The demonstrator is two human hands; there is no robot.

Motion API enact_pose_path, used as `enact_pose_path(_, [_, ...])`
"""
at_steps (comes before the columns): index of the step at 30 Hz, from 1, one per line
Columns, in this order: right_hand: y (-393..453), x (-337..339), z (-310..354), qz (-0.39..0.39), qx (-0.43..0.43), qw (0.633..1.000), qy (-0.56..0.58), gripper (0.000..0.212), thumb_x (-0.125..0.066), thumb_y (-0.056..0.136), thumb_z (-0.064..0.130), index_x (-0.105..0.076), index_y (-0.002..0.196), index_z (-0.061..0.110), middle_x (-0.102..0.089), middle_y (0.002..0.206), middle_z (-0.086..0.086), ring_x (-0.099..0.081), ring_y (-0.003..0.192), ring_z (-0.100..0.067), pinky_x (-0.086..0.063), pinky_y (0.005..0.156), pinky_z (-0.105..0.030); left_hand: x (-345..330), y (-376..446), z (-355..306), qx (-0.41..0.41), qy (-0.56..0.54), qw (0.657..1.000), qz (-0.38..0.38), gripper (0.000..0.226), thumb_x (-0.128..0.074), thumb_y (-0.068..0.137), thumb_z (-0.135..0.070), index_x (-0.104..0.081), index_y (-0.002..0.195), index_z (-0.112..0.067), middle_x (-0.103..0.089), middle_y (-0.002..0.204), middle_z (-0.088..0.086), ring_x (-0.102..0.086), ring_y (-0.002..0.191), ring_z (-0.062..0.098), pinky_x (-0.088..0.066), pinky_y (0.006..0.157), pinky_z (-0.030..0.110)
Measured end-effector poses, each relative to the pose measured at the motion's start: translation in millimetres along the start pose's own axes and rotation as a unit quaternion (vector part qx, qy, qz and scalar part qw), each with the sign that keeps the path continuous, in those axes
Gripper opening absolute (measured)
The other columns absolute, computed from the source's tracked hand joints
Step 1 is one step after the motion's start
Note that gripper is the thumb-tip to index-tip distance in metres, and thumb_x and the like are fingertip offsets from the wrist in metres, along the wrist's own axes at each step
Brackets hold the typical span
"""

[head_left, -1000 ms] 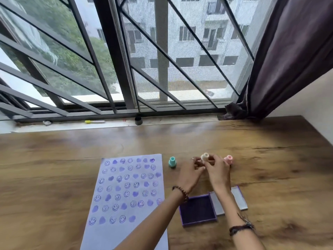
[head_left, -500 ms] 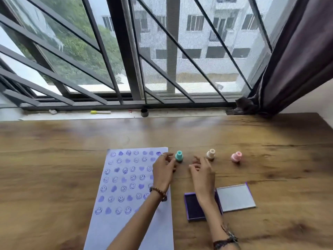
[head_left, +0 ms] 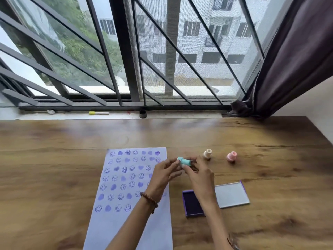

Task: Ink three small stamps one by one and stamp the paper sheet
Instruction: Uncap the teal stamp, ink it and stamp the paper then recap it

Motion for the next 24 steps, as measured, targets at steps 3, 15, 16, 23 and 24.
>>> enact_pose_path(3, [-20.6,6.0,9.5,-0.003,0.040,0.998,-0.037,0.012,-0.061,0.086,0.026,-0.055,0.095,0.026,-0.067,0.088,0.004,-0.063,0.074,-0.009,-0.048,0.065,-0.022,-0.6,-14.4,-0.6,-0.009,0.005,1.000,0.001,0.011,-0.058,0.086,-0.010,-0.067,0.092,-0.008,-0.072,0.081,0.002,-0.069,0.074,0.007,-0.056,0.069,0.013])
enact_pose_path(15, [-65.8,30.8,-22.7,-0.088,-0.158,0.971,0.158,0.014,-0.056,0.087,0.013,-0.060,0.074,0.016,-0.065,0.072,-0.003,-0.062,0.052,-0.003,-0.049,0.067,-0.021,5.4,-33.9,-12.7,-0.171,0.476,0.861,-0.051,0.024,-0.068,0.078,-0.011,-0.065,0.101,-0.008,-0.066,0.099,0.012,-0.055,0.095,0.022,-0.039,0.082,0.027])
enact_pose_path(16, [-69.1,30.9,-25.7,-0.080,-0.164,0.968,0.175,0.015,-0.056,0.086,0.008,-0.062,0.075,0.016,-0.065,0.074,-0.005,-0.061,0.052,-0.002,-0.051,0.068,-0.027,7.0,-33.2,-8.8,-0.169,0.501,0.848,-0.043,0.025,-0.065,0.080,-0.012,-0.064,0.105,-0.010,-0.064,0.101,0.014,-0.054,0.100,0.025,-0.038,0.083,0.030])
enact_pose_path(23, [-88.0,31.7,-29.7,-0.055,-0.148,0.983,0.095,0.020,-0.066,0.079,0.003,-0.068,0.078,0.023,-0.069,0.082,-0.002,-0.064,0.075,-0.015,-0.051,0.072,-0.022,4.2,-42.0,4.5,-0.201,0.557,0.805,0.046,0.063,-0.070,0.075,-0.034,-0.044,0.131,-0.022,-0.043,0.141,0.007,-0.035,0.129,0.023,-0.025,0.105,0.026])
enact_pose_path(24, [-90.7,32.3,-27.6,-0.057,-0.129,0.989,0.033,0.020,-0.068,0.077,0.004,-0.067,0.081,0.024,-0.068,0.084,-0.001,-0.065,0.078,-0.015,-0.047,0.073,-0.020,4.0,-46.6,9.5,-0.210,0.577,0.787,0.061,0.072,-0.071,0.072,-0.042,-0.039,0.134,-0.025,-0.033,0.148,0.002,-0.026,0.135,0.020,-0.019,0.110,0.027])
Point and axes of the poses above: each hand's wrist, its own y-axis towards the middle knuckle, its own x-axis out of the back of the hand, z = x × y, the point moved 6 cm from there along y, towards the middle knuckle
